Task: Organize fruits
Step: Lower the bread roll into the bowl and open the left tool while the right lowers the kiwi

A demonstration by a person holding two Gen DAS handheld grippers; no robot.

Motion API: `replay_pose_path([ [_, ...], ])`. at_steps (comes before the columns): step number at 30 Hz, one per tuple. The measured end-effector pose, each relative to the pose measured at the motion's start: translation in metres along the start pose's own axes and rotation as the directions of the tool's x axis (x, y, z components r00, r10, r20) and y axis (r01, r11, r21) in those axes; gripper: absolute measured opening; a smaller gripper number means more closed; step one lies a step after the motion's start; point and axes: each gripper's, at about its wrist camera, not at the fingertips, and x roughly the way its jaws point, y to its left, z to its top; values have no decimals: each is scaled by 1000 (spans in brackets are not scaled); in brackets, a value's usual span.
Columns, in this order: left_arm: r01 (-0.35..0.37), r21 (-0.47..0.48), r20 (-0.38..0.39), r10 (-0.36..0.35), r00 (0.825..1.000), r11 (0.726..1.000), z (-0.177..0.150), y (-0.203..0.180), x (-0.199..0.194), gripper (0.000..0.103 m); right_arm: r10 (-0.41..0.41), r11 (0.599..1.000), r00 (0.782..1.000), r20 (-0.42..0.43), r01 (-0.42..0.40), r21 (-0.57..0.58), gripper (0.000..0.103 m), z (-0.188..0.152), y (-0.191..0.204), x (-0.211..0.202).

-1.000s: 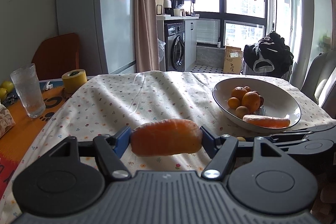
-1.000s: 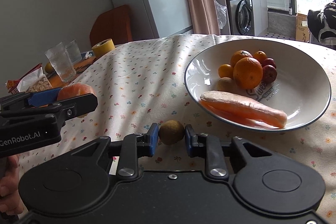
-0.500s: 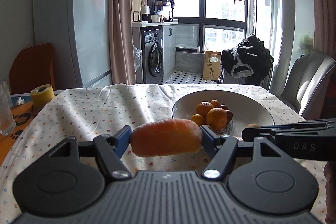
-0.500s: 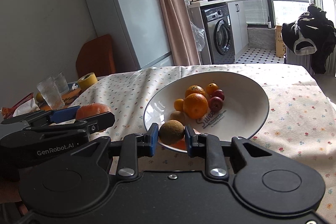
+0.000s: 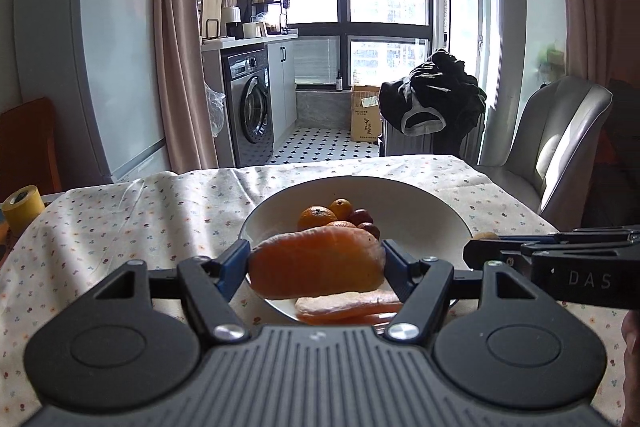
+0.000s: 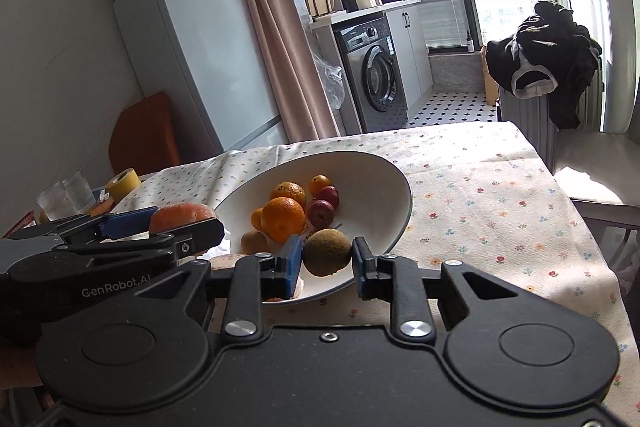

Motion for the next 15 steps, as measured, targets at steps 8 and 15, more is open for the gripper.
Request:
replay_pose_path([
  [8, -6, 22, -8, 6, 1000, 1000, 6, -15, 19, 71, -4, 1000, 1000, 10, 4, 20, 25, 3, -13, -1],
  [15, -37, 35, -8, 37, 999, 999, 5, -9, 14, 81, 4, 1000, 1000, 9, -4, 19, 25, 2, -11, 1],
])
